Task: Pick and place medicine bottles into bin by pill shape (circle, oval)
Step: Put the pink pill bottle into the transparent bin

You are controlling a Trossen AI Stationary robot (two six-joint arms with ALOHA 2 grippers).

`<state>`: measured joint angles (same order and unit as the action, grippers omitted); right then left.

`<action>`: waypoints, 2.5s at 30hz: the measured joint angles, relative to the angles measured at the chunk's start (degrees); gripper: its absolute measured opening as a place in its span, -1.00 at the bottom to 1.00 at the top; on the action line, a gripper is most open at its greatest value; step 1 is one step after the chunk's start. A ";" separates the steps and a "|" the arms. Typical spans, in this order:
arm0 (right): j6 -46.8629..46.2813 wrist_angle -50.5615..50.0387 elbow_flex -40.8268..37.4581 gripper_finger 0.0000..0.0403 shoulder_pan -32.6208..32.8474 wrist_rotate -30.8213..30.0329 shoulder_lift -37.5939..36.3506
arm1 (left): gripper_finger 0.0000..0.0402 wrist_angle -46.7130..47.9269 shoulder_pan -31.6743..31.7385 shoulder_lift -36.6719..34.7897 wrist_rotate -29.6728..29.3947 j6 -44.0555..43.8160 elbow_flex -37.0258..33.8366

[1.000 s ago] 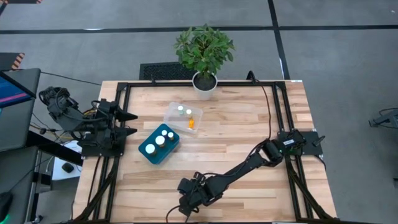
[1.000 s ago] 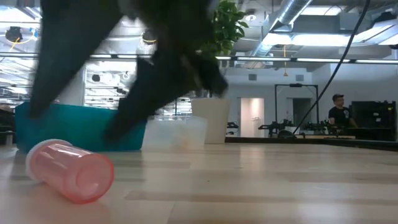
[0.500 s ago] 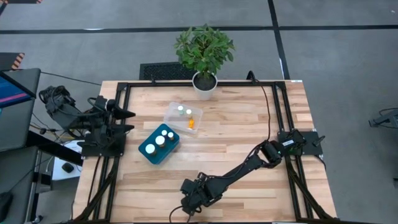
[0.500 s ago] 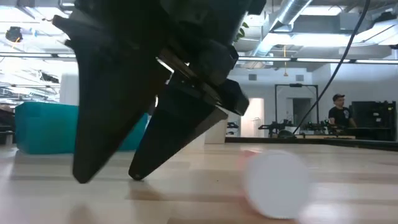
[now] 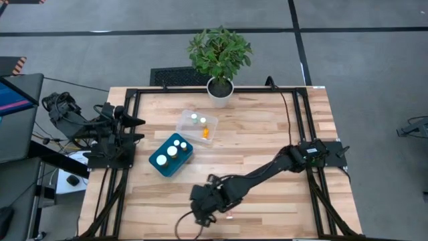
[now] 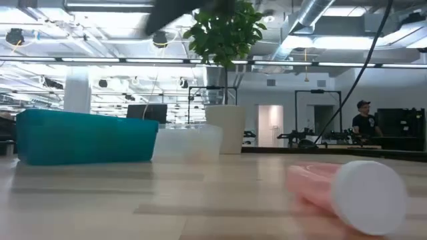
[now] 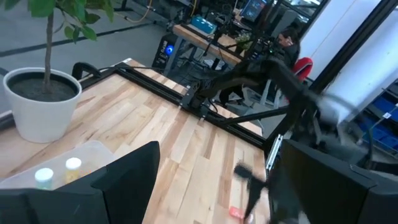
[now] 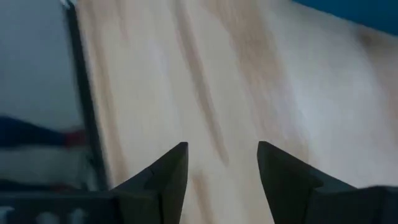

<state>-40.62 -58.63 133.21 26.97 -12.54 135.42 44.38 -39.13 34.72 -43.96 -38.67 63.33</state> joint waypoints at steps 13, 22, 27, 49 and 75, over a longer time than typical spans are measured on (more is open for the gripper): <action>19.73 -22.41 0.02 0.03 6.30 -0.74 -7.19 | 0.63 3.15 0.00 0.00 0.13 2.24 0.00; 45.08 -22.33 0.02 0.30 7.65 5.43 1.07 | 0.63 3.75 0.00 0.05 -0.40 2.20 0.00; 51.08 -18.67 -0.21 0.32 8.06 7.50 6.73 | 0.63 3.76 0.00 0.15 -0.40 1.60 0.00; 53.64 -4.41 -21.34 0.32 10.03 11.11 -2.26 | 0.63 3.76 0.00 0.15 -2.88 -0.99 0.00; 47.79 19.19 -38.10 0.31 9.14 14.54 -7.98 | 0.63 3.76 0.00 0.15 -6.17 -4.21 0.00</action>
<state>7.17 -39.43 95.11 36.10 2.00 127.44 48.14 -39.13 34.87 -50.13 -42.88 63.33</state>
